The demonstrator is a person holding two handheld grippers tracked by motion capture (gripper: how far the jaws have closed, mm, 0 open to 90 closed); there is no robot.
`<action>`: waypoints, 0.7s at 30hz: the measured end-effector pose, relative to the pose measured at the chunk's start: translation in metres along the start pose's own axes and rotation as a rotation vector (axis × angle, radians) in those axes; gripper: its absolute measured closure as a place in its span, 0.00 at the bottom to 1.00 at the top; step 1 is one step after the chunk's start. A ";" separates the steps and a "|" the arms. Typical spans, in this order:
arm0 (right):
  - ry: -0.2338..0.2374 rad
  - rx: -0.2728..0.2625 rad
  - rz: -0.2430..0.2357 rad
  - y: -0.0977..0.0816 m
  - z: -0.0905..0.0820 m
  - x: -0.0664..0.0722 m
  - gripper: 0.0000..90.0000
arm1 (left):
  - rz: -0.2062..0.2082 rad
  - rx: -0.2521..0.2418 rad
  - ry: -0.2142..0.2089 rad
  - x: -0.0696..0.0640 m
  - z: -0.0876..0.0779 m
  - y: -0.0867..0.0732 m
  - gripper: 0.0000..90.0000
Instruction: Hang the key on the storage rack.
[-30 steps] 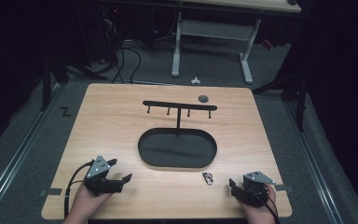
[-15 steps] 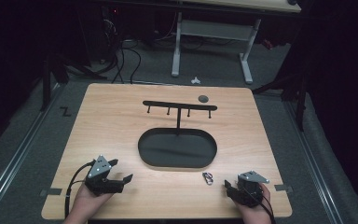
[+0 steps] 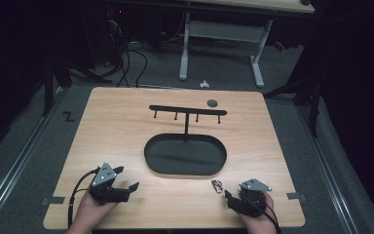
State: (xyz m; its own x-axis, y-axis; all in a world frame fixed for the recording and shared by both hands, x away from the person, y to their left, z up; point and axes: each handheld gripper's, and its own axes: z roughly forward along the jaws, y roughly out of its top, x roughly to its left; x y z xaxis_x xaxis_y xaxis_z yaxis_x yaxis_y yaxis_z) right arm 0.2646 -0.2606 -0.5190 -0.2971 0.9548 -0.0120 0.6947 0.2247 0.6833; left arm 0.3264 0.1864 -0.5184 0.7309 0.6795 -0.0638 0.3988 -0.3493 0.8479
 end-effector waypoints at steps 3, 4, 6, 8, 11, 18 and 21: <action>0.012 0.014 -0.008 0.001 0.002 0.004 0.35 | -0.001 0.005 -0.002 0.001 0.002 0.000 0.17; 0.015 0.017 -0.013 0.002 0.002 0.005 0.35 | -0.001 0.008 -0.003 0.001 0.003 0.000 0.17; 0.024 0.022 -0.019 0.003 0.004 0.006 0.35 | -0.004 0.012 -0.012 0.001 0.004 0.001 0.17; 0.032 0.025 -0.025 0.004 0.003 0.007 0.34 | -0.002 0.014 -0.020 0.000 0.003 0.001 0.18; 0.043 0.037 -0.038 0.009 0.001 0.012 0.34 | -0.001 0.004 -0.023 -0.001 0.001 0.002 0.18; 0.044 0.078 -0.042 0.034 -0.005 0.016 0.45 | -0.005 -0.007 -0.036 0.000 -0.002 0.001 0.18; 0.046 0.125 -0.056 0.041 -0.004 0.015 0.47 | -0.008 -0.008 -0.038 0.000 -0.001 0.001 0.18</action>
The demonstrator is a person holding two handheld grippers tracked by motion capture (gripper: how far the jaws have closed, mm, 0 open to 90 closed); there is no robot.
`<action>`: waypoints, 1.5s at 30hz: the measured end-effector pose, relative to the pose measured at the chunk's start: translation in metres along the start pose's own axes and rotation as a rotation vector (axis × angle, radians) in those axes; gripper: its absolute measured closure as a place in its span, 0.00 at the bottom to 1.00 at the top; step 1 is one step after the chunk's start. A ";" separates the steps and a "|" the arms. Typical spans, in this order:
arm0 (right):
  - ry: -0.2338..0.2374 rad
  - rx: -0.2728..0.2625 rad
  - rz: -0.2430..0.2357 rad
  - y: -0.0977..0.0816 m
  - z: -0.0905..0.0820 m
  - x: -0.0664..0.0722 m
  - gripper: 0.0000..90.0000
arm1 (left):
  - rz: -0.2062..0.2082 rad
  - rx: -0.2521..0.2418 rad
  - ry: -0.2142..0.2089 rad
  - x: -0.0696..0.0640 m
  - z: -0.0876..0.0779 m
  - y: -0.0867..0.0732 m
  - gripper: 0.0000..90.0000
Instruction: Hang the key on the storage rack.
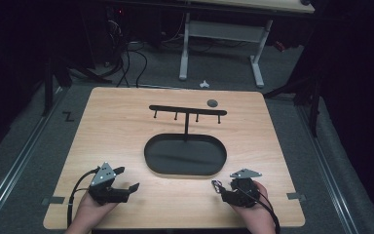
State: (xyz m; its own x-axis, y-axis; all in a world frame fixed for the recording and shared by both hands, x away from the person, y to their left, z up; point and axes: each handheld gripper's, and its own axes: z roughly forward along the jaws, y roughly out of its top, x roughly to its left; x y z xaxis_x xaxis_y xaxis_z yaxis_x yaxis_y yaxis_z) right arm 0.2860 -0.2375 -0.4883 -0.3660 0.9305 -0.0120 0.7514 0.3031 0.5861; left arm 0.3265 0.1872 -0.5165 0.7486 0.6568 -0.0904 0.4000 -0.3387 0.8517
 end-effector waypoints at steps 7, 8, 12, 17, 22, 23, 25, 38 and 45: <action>0.023 0.136 -0.042 0.011 0.008 0.003 0.46 | -0.005 -0.008 -0.005 0.000 0.000 0.001 0.18; 0.021 0.149 -0.053 0.014 0.009 0.004 0.46 | -0.004 -0.007 -0.005 0.000 0.000 0.001 0.18; 0.028 0.196 -0.094 0.026 0.012 0.008 0.44 | -0.003 -0.004 -0.007 0.000 0.001 0.001 0.18; 0.022 0.254 -0.151 0.039 0.020 0.011 0.40 | -0.002 -0.004 -0.007 0.000 0.001 0.001 0.18; 0.033 0.303 -0.158 0.044 0.031 0.011 0.42 | -0.001 -0.004 -0.008 0.000 0.001 0.001 0.18; 0.031 0.319 -0.156 0.044 0.034 0.012 0.44 | -0.001 -0.002 -0.009 0.000 0.001 0.001 0.18; 0.029 0.338 -0.160 0.043 0.038 0.012 0.48 | -0.001 -0.002 -0.009 0.000 0.001 0.001 0.18; 0.059 0.380 -0.184 0.054 0.035 0.007 0.75 | 0.000 0.006 -0.010 0.000 0.002 0.000 0.18; 0.061 0.398 -0.198 0.055 0.032 0.008 0.88 | 0.003 0.009 -0.012 0.000 0.002 0.000 0.19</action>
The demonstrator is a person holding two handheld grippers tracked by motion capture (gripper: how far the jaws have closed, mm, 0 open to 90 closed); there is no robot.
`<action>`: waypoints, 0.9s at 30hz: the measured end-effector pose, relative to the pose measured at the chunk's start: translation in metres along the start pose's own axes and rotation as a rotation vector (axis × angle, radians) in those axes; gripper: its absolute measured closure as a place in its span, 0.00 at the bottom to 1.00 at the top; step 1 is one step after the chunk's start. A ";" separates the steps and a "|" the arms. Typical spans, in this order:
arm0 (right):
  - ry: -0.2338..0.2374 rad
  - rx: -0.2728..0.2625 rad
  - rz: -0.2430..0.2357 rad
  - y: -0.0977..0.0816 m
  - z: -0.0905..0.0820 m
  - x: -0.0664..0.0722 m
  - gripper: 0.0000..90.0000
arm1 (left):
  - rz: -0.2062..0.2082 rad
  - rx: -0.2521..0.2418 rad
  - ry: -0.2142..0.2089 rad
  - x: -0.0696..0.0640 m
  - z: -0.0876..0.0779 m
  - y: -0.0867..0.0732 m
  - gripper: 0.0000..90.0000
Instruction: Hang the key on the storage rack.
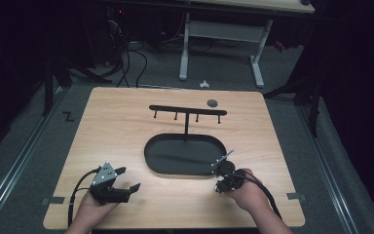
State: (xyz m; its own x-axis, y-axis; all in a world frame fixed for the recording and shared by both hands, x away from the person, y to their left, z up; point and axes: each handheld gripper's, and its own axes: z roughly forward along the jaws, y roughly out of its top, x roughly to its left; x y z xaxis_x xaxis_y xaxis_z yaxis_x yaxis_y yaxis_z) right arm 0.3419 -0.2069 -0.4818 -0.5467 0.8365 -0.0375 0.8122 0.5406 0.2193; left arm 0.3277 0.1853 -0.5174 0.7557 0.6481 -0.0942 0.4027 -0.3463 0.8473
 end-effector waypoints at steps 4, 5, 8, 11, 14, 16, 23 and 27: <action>-0.002 0.009 0.010 -0.001 -0.002 0.000 0.94 | 0.000 0.002 0.000 0.000 0.000 0.000 0.19; -0.009 0.005 0.011 -0.001 -0.003 0.000 0.97 | 0.000 0.002 0.000 0.000 0.000 0.000 0.19; -0.004 0.006 0.021 -0.002 -0.006 -0.002 0.98 | 0.001 0.005 0.001 0.000 0.001 0.000 0.19; -0.022 0.004 0.023 -0.003 -0.010 -0.003 0.98 | 0.001 0.006 0.001 0.000 0.001 0.000 0.19; -0.005 0.007 0.027 -0.004 -0.014 -0.004 0.98 | 0.002 0.008 -0.001 -0.001 0.001 0.000 0.19; -0.001 0.010 0.033 -0.004 -0.018 -0.006 0.98 | 0.003 0.009 -0.001 -0.001 0.002 0.000 0.19; 0.008 -0.013 0.072 -0.004 -0.035 -0.010 0.98 | 0.003 0.009 -0.003 -0.001 0.002 0.000 0.19; 0.006 -0.024 0.083 -0.003 -0.047 -0.011 0.98 | 0.003 0.009 -0.006 -0.001 0.002 0.000 0.19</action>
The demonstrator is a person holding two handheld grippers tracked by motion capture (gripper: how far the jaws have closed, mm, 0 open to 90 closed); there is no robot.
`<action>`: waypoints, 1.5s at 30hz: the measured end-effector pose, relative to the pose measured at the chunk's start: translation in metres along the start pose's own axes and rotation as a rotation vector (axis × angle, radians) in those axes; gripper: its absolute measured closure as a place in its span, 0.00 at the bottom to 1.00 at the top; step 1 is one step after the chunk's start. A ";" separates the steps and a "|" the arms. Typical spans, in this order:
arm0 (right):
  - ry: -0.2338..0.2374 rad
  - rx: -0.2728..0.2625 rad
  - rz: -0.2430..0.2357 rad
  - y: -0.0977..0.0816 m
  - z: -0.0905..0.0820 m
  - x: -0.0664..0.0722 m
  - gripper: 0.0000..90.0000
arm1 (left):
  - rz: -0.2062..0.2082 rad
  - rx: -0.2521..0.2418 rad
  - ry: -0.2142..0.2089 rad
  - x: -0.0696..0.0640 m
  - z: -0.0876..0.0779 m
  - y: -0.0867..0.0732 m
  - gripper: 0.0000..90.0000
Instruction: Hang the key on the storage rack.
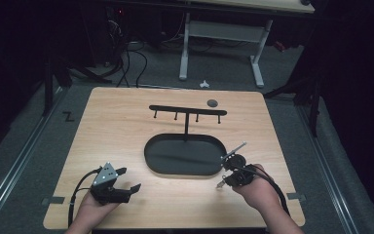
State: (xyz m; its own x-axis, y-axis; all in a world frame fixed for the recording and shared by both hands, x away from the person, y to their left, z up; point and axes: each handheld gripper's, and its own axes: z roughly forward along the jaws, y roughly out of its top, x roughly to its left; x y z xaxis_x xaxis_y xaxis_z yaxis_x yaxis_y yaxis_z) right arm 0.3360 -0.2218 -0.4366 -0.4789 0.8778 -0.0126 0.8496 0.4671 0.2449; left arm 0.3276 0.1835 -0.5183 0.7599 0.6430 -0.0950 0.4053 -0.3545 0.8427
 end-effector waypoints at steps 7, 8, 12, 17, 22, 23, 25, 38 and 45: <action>-0.011 -0.019 0.010 0.004 -0.017 -0.003 0.98 | 0.004 0.006 -0.002 -0.001 0.000 0.000 0.19; -0.012 -0.020 0.012 0.004 -0.019 -0.004 0.98 | 0.002 0.006 -0.002 -0.001 0.000 0.000 0.19; -0.020 -0.019 0.024 0.006 -0.025 -0.007 0.98 | 0.001 0.002 0.001 0.000 -0.001 0.000 0.19; -0.019 -0.021 0.040 0.008 -0.031 -0.009 0.98 | 0.001 0.004 0.002 -0.001 0.000 0.000 0.19; -0.024 -0.024 0.045 0.010 -0.035 -0.009 0.98 | 0.002 0.003 0.002 -0.001 0.000 0.000 0.19; -0.021 -0.024 0.047 0.010 -0.035 -0.009 0.98 | 0.003 0.003 0.002 -0.001 0.000 0.000 0.19; -0.020 -0.021 0.051 0.011 -0.037 -0.010 0.98 | 0.003 0.005 0.000 -0.001 0.000 0.000 0.19; -0.032 -0.010 0.092 0.034 -0.064 -0.020 0.98 | 0.003 0.005 -0.003 0.000 0.000 0.000 0.19; -0.049 -0.017 0.085 0.054 -0.073 -0.019 0.98 | 0.002 0.001 -0.002 0.000 0.000 0.000 0.19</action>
State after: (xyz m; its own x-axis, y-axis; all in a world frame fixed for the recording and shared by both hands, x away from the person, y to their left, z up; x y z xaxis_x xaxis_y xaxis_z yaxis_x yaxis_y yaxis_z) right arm 0.3749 -0.2215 -0.3528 -0.3935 0.9185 -0.0383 0.8826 0.3892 0.2637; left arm 0.3273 0.1835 -0.5182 0.7618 0.6409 -0.0946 0.4044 -0.3564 0.8423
